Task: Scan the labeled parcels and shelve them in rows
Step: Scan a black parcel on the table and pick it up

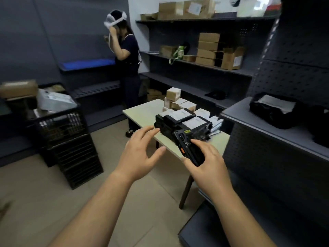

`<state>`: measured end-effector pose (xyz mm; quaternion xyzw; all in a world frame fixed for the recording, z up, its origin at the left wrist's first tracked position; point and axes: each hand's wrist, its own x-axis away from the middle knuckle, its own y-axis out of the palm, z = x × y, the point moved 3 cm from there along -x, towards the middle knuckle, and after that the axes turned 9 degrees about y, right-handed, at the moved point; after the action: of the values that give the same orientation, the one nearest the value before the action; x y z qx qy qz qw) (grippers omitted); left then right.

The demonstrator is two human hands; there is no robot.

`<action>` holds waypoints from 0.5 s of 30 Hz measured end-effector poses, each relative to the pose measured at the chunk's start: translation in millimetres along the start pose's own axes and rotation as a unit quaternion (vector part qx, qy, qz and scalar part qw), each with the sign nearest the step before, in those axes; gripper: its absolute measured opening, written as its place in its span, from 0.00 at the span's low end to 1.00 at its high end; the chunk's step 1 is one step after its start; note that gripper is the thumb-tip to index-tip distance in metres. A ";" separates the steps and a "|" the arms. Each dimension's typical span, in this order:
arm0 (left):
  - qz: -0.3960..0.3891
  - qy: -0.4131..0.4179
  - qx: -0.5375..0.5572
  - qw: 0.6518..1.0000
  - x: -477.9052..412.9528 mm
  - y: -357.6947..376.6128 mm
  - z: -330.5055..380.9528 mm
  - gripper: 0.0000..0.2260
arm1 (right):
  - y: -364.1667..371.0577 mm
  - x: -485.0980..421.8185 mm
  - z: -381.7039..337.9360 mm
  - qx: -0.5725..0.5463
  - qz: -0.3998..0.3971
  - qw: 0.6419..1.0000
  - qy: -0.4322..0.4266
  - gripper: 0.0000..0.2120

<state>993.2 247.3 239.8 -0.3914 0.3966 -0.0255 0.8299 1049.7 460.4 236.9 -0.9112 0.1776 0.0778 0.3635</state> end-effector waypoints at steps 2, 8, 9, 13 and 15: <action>0.000 -0.020 -0.030 0.999 -12.8 -14.6 -39.7 0.28 | 37.1 -32.6 -17.2 -0.005 -0.022 1.000 -0.009 0.27; 0.004 -0.067 -0.069 0.995 -28.0 -37.8 -158.3 0.27 | 143.4 -111.6 -62.8 -0.037 -0.073 0.996 -0.026 0.26; 0.004 -0.071 -0.073 0.995 -32.6 -39.6 -179.2 0.26 | 161.4 -124.5 -68.8 -0.036 -0.079 0.996 -0.027 0.26; -0.007 -0.078 -0.072 0.994 -67.5 -37.3 -265.8 0.27 | 228.8 -181.7 -87.3 -0.029 -0.077 0.996 -0.019 0.25; -0.026 -0.072 -0.065 0.995 -90.8 -30.3 -305.9 0.27 | 254.3 -210.6 -92.7 -0.023 -0.062 0.998 0.000 0.25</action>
<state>731.7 65.9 202.1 -0.4556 0.3262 0.0068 0.8282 759.4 281.7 199.5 -0.9287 0.1187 0.0597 0.3463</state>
